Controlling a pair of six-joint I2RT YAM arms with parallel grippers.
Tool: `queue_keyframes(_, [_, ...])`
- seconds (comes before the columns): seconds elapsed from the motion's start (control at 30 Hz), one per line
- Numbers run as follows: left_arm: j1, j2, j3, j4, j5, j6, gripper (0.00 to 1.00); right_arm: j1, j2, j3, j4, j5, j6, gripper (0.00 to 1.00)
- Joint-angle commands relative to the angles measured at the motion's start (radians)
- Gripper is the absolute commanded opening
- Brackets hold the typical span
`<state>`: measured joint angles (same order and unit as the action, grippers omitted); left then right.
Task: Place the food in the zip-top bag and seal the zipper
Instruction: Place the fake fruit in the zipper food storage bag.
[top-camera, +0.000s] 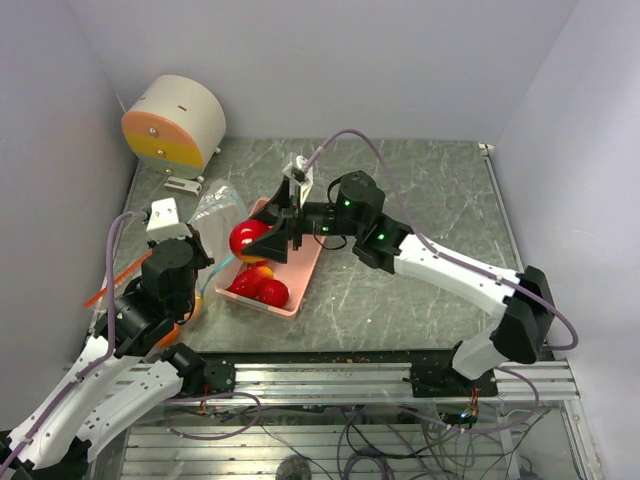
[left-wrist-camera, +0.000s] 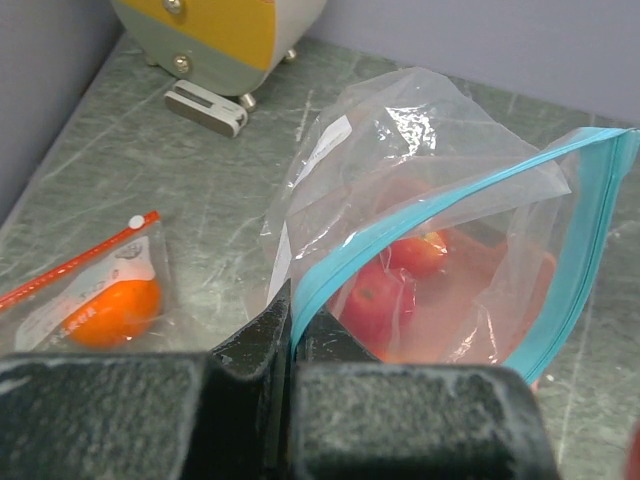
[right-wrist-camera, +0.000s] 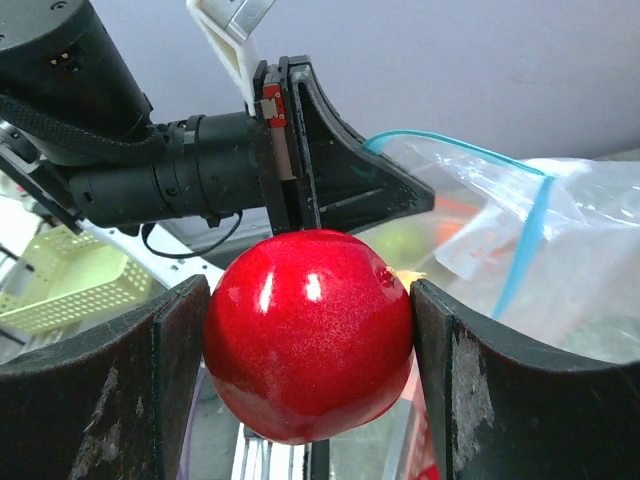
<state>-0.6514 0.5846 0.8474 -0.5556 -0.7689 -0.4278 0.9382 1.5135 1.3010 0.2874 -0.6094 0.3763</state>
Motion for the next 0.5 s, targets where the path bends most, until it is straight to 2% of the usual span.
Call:
queue_keyframes(0.0, [0.005, -0.006, -0.012, 0.069, 0.075, -0.048, 0.07, 0.000, 0.071, 0.001, 0.228, -0.102, 0.128, 0.38])
queue_keyframes(0.13, [0.004, -0.012, -0.027, 0.095, 0.133, -0.075, 0.07, 0.000, 0.122, 0.021, 0.260, -0.051, 0.168, 0.37])
queue_keyframes(0.2, [0.004, -0.014, -0.035, 0.101, 0.160, -0.091, 0.07, -0.001, 0.133, 0.021, 0.246, 0.025, 0.164, 0.37])
queue_keyframes(0.47, [0.004, -0.050, -0.053, 0.102, 0.237, -0.153, 0.07, 0.023, 0.139, 0.043, -0.014, 0.521, 0.022, 0.40])
